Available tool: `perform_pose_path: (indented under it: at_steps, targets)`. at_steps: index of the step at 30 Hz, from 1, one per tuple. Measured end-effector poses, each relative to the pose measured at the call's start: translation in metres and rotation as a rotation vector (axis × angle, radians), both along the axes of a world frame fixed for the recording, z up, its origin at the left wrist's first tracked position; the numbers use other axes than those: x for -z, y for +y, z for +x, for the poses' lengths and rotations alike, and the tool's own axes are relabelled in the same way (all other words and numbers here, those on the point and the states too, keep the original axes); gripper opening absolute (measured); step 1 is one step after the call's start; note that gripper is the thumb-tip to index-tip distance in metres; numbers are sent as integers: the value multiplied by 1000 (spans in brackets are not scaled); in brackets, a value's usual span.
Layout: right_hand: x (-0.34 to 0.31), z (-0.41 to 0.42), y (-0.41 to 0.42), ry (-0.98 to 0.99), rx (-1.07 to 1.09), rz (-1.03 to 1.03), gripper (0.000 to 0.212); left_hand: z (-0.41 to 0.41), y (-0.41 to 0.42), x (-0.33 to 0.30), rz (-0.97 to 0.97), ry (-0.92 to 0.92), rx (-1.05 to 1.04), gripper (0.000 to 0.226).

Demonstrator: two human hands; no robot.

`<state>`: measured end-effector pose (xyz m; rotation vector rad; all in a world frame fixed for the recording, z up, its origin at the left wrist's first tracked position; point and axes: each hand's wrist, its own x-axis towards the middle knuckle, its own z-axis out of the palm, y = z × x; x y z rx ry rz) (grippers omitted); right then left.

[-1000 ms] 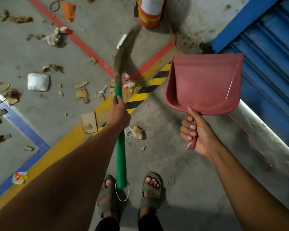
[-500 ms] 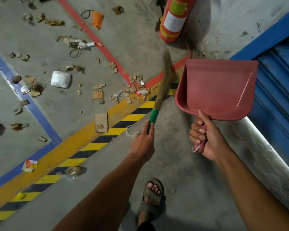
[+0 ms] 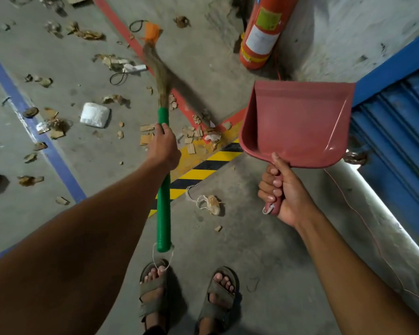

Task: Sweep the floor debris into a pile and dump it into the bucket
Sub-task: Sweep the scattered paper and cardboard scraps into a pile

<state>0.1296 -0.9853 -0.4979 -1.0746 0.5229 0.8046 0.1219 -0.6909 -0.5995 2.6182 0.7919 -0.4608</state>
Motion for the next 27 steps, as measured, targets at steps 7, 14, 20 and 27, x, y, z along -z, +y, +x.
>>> perform_pose_path:
  at_steps: [7,14,20,27]
  targets:
    - [-21,-16,-7,52,60,-33,42,-110,-73,-17,-132,-35,340,87]
    - [-21,-41,-15,83,85,-61,41,-159,-110,5,-246,182,572,82]
    - [-6,-53,2,88,44,-55,41,-121,0,18,-228,194,156,79]
    - [-2,-58,26,77,21,-13,42,-85,99,-20,-5,38,-142,72]
